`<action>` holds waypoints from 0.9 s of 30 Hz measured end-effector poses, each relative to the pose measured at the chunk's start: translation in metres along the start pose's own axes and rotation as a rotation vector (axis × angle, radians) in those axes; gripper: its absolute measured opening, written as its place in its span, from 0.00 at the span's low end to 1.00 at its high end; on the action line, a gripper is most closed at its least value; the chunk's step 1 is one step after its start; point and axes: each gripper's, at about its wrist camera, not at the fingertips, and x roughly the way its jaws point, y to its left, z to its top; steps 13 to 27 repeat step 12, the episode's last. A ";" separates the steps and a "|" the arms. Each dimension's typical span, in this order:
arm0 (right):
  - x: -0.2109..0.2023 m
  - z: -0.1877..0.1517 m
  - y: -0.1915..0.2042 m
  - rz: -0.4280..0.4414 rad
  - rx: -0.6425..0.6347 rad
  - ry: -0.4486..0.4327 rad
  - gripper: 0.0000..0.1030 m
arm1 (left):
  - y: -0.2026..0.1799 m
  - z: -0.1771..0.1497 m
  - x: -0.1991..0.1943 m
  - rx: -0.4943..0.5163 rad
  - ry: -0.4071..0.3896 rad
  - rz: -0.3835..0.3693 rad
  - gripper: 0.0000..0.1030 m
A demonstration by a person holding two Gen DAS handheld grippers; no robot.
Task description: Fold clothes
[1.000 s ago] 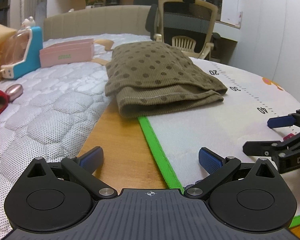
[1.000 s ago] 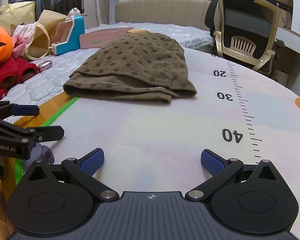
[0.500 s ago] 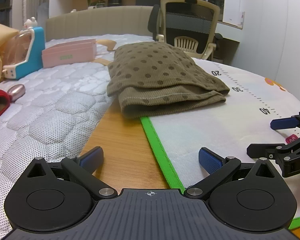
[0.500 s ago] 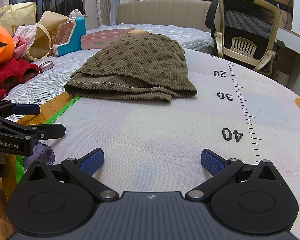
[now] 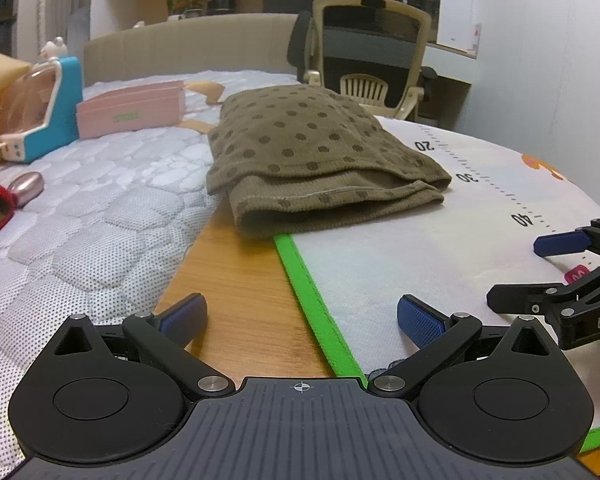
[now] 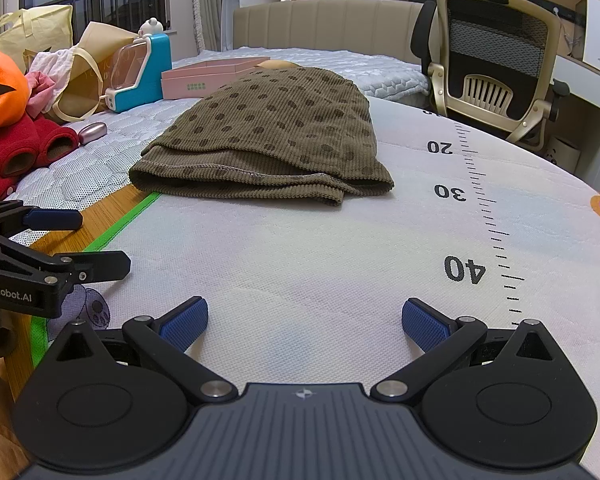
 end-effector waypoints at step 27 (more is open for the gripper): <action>0.000 0.000 0.000 0.000 0.000 0.000 1.00 | -0.001 0.000 0.000 0.023 -0.005 -0.024 1.00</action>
